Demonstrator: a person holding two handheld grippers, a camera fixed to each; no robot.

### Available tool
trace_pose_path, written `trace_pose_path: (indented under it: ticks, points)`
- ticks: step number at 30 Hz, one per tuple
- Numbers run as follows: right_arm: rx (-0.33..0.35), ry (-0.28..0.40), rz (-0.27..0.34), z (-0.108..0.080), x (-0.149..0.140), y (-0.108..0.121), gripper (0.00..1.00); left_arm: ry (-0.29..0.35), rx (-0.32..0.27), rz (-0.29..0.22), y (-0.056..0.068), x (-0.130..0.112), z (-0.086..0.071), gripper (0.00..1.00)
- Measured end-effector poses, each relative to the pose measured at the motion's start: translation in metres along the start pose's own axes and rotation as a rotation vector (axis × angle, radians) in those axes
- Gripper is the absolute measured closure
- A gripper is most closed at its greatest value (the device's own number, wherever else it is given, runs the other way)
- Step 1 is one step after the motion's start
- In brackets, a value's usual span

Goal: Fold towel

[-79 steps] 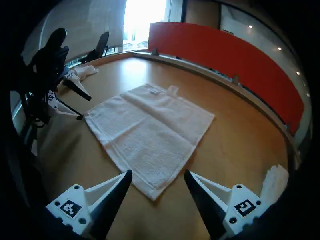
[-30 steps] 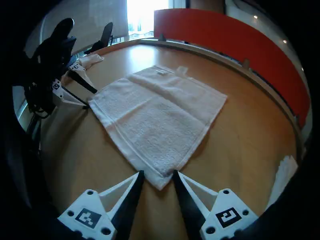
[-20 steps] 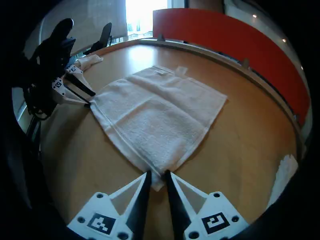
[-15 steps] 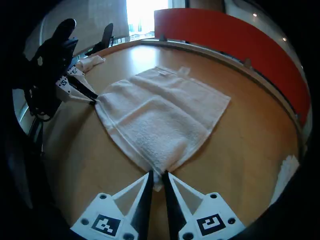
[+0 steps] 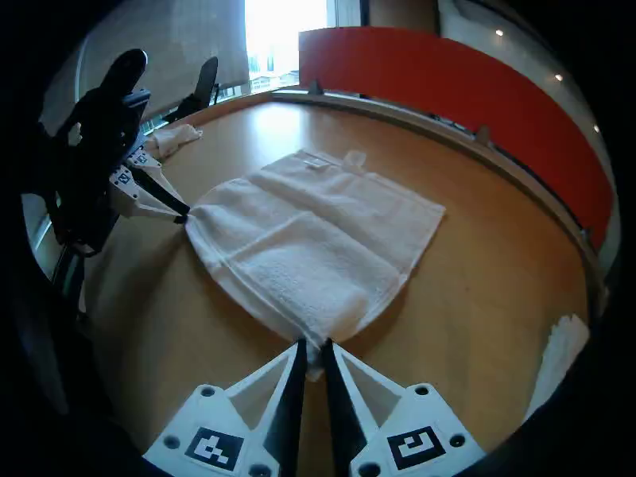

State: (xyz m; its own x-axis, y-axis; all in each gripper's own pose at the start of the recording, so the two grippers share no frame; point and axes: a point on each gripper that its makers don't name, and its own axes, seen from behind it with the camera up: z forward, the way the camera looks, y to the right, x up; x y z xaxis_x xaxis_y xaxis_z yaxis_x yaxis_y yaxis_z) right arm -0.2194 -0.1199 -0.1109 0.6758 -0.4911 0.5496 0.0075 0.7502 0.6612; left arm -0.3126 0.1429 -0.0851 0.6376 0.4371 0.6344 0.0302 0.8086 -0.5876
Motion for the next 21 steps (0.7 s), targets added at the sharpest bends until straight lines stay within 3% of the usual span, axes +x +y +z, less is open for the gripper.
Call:
trace_pose_path:
  ticks: [8,21]
  points:
    - [-0.015,0.04,-0.015,-0.015,0.021,0.005,0.84,0.032,0.023,-0.029,-0.004,0.018,-0.02,0.84]
    - [-0.034,0.099,-0.037,-0.049,0.055,0.004,0.84,0.078,0.028,-0.055,0.002,0.049,-0.065,0.84]
